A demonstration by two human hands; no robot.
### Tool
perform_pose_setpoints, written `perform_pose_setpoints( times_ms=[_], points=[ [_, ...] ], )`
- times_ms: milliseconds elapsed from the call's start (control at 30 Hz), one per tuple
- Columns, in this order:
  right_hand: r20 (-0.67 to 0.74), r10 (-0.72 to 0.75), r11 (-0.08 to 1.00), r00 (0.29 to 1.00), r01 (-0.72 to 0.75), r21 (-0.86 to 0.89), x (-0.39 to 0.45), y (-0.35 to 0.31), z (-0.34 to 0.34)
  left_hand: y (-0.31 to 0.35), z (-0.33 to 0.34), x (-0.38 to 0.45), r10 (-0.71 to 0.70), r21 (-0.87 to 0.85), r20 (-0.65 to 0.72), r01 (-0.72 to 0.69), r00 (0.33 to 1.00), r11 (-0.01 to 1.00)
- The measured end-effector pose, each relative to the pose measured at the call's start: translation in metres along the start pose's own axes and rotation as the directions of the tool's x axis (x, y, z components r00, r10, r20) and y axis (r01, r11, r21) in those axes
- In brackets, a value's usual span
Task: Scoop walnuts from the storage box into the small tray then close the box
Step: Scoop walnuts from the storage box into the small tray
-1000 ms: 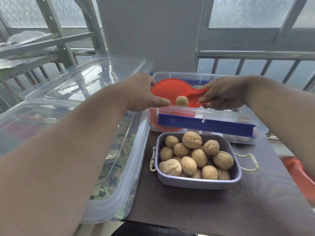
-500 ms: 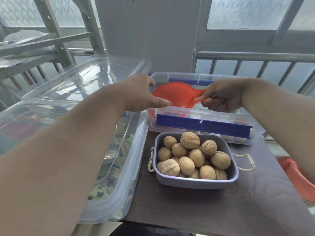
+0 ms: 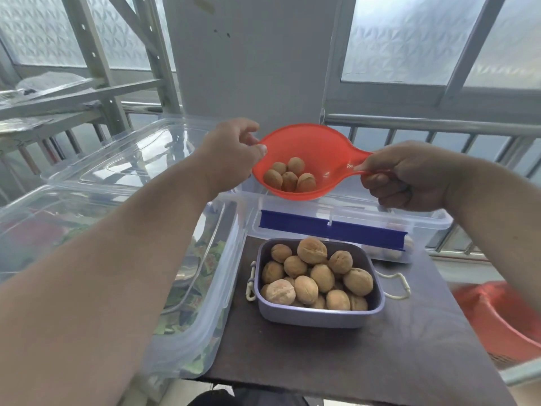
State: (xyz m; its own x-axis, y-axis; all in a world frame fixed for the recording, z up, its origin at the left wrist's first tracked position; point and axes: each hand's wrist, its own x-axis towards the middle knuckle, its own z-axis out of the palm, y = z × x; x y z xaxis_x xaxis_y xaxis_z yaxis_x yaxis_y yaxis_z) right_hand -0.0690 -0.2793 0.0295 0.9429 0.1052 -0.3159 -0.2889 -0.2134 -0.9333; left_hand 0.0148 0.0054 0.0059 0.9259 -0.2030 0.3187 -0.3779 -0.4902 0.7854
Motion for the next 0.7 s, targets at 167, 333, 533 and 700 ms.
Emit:
perform_pose_setpoints(
  times_ms=[167,333,533,700],
  points=[
    [-0.006,-0.090,0.996,0.996,0.090,-0.025,-0.032,0.012,0.010,0.002,-0.003,-0.007,0.027,-0.083,0.051,-0.023,0.998,0.996],
    [-0.044,-0.125,0.991,0.991,0.122,-0.060,-0.054,0.032,0.029,0.005,-0.003,-0.013,0.062,-0.123,0.170,-0.042,0.983,0.992],
    [-0.194,-0.205,0.973,0.959,0.178,-0.147,-0.076,0.048,0.050,0.005,-0.001,-0.017,0.134,-0.198,0.318,-0.072,0.939,0.978],
    [-0.175,-0.395,0.880,0.902,0.318,-0.352,-0.089,0.053,0.063,0.003,-0.001,-0.016,0.179,-0.206,0.382,-0.106,0.907,0.973]
  ],
)
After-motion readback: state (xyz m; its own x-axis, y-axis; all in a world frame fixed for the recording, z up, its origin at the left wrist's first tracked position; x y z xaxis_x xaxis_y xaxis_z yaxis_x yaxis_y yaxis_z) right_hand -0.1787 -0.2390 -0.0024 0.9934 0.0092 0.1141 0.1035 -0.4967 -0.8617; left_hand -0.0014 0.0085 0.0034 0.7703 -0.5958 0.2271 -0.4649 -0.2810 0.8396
